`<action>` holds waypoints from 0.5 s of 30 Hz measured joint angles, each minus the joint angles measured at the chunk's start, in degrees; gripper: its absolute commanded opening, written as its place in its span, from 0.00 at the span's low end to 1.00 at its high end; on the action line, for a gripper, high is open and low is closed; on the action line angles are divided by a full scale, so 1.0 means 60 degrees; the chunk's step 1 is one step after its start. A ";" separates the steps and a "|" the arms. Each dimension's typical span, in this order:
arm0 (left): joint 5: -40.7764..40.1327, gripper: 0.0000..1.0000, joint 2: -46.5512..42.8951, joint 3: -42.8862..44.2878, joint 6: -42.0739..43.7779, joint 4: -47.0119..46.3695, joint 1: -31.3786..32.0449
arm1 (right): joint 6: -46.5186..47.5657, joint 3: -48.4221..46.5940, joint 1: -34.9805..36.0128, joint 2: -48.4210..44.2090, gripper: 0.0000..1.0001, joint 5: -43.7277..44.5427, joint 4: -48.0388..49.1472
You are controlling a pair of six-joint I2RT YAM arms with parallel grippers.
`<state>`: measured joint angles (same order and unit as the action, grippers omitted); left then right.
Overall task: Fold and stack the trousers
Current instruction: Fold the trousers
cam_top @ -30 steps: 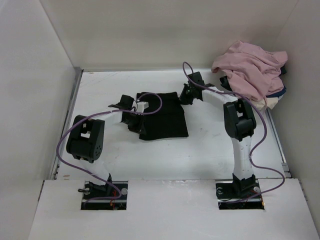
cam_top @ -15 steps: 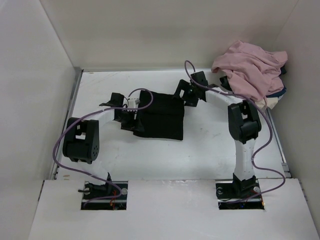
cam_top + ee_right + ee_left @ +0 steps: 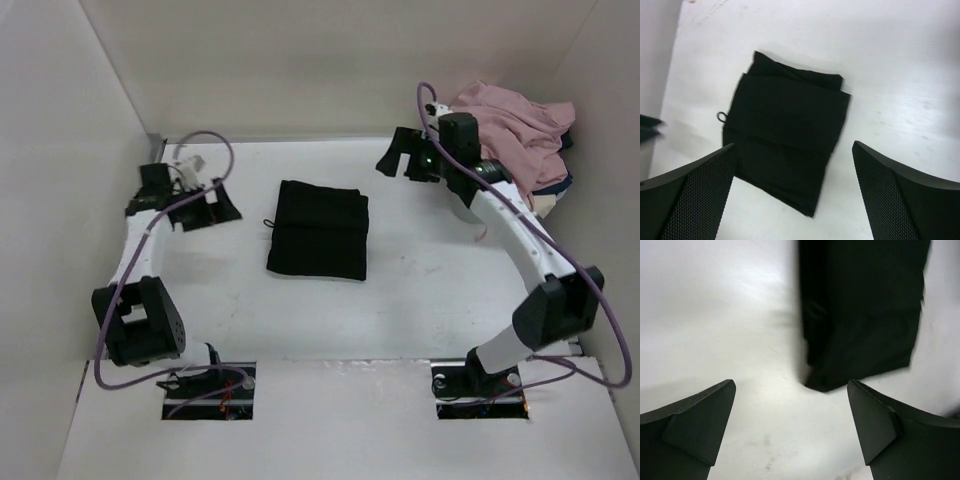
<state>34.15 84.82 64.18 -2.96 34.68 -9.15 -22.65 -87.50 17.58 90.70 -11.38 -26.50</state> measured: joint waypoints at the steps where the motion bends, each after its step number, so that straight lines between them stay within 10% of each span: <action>1: -0.0226 1.00 -0.0200 0.0211 -0.0127 -0.0164 -0.0546 | 0.0131 0.0171 -0.0098 -0.0375 1.00 0.0102 -0.0189; 7: -0.2000 1.00 -0.0958 0.0576 -0.0645 -0.0984 -0.3490 | 0.0867 0.1483 -0.1147 -0.2204 1.00 0.1399 -0.1894; 15: -0.2495 1.00 -0.1191 -0.0514 -0.0732 -0.0871 -0.3147 | 0.1177 0.1942 -0.2029 -0.3064 1.00 0.2994 -0.3442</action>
<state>19.18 77.67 61.10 -7.35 29.45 -28.03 -15.59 -75.85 5.41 72.31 6.59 -47.16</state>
